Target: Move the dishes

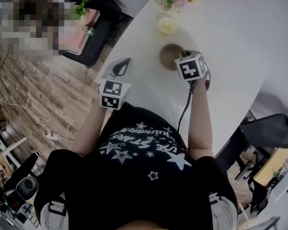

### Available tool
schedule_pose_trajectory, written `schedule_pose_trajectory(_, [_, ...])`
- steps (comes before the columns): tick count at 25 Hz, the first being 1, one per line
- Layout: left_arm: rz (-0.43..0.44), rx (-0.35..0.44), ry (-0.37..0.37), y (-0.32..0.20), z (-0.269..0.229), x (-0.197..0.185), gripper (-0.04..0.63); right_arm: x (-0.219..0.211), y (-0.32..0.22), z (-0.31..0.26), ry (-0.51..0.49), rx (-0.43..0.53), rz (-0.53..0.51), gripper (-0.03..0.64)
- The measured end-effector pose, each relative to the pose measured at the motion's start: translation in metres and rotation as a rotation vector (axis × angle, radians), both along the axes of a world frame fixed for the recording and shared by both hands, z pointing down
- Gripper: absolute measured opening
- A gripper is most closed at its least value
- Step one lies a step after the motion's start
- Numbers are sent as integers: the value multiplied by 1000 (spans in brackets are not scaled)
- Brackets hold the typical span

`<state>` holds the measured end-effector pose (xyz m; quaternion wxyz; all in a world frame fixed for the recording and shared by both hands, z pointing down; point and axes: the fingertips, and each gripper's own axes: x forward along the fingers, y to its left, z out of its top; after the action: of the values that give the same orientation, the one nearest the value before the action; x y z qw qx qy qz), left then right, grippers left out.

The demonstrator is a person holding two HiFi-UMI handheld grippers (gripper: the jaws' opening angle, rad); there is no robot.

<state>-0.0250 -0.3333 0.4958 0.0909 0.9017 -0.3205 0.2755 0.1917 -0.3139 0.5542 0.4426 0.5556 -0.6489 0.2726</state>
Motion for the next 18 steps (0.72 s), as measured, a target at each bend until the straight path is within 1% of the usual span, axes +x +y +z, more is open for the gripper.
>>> schedule_pose_trajectory(3, [4, 2, 0, 4, -2, 2, 11, 1, -1, -4, -25, 27, 15, 52])
schedule_pose_trajectory(9, [22, 7, 6, 7, -7, 11, 11, 12, 4, -19, -82, 87, 96, 29])
schedule_pose_trajectory(12, [33, 16, 12, 8, -11, 19, 11, 17, 6, -23, -137, 104, 119, 21])
schedule_pose_trajectory(15, [50, 22, 18, 6, -14, 30, 11, 31, 8, -31, -130, 120, 133, 20])
schedule_pose_trajectory(18, [67, 28, 21, 3, -14, 42, 11, 47, 10, -41, -142, 144, 175, 20])
